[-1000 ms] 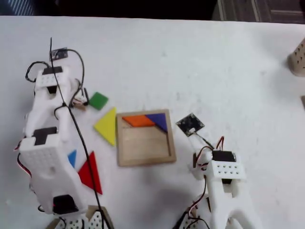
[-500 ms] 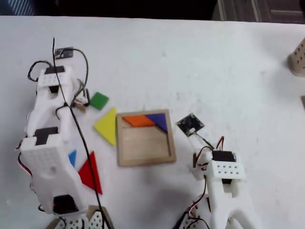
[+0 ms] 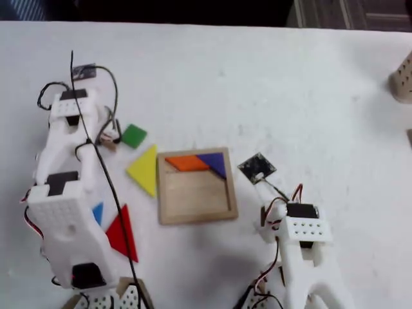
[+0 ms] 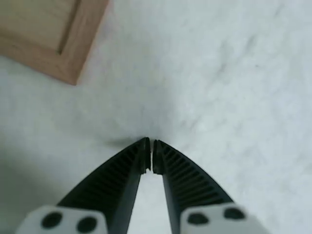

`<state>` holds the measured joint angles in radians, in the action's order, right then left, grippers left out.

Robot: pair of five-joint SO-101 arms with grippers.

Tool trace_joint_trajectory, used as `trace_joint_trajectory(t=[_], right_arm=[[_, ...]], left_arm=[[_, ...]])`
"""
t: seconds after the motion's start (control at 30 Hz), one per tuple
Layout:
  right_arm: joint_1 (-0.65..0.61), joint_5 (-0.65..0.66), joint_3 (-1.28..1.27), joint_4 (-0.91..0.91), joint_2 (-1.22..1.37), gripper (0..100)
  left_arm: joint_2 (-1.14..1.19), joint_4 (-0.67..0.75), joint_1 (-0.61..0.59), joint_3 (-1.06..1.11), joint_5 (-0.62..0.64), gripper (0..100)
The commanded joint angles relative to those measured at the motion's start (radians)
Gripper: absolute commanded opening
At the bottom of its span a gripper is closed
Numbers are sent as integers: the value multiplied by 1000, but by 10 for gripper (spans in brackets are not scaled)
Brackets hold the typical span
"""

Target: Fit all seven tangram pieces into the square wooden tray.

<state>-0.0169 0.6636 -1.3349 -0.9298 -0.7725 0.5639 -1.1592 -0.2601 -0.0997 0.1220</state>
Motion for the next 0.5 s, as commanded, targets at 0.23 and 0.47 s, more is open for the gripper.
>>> trace_joint_trajectory(t=[0.23, 0.47], right_arm=[[-10, 8, 5, 8, -36, 18], [-12, 8, 5, 10, -36, 18]], left_arm=[[-15, -57, 15, -32, 222, 106], [-105, -66, 15, 0, 224, 106]])
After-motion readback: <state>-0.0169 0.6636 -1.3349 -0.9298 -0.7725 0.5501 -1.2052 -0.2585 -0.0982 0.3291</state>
